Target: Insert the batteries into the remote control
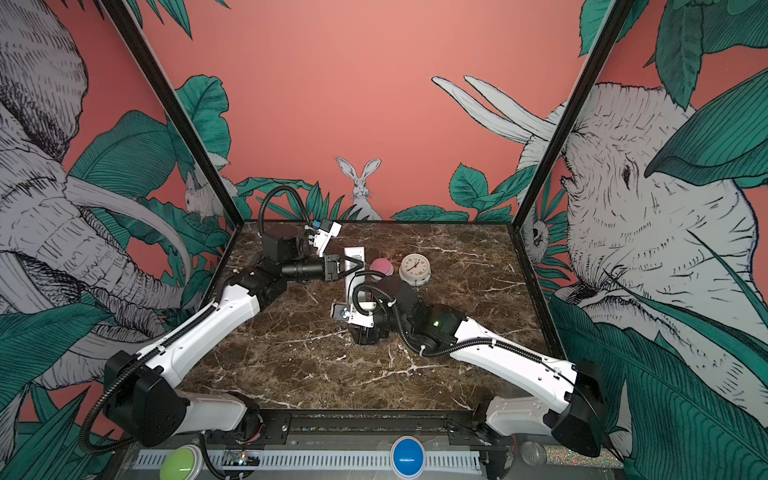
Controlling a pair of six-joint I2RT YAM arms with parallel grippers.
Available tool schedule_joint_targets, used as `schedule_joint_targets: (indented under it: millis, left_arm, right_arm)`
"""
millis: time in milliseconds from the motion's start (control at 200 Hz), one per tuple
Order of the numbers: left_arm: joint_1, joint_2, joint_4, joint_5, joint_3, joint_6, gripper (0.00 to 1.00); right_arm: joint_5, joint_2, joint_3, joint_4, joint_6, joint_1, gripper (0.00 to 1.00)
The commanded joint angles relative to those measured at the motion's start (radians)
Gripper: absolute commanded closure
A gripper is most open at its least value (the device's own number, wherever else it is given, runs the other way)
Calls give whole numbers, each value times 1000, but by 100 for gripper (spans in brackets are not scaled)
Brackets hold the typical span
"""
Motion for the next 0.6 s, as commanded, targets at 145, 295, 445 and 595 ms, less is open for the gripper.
schedule_joint_targets:
  millis: [145, 295, 445, 595]
  left_arm:
    - [-3, -25, 56, 60, 21, -16, 100]
    - [-2, -20, 50, 62, 29, -11, 100]
    - [-2, -25, 42, 59, 30, -4, 100]
    - [-1, -25, 30, 53, 30, 7, 100]
  right_arm:
    - [-90, 44, 18, -128, 8, 6, 15]
    - [-100, 55, 23, -154, 8, 6, 29]
    - [-94, 63, 29, -168, 0, 8, 30]
    - [-86, 84, 54, -215, -16, 15, 39]
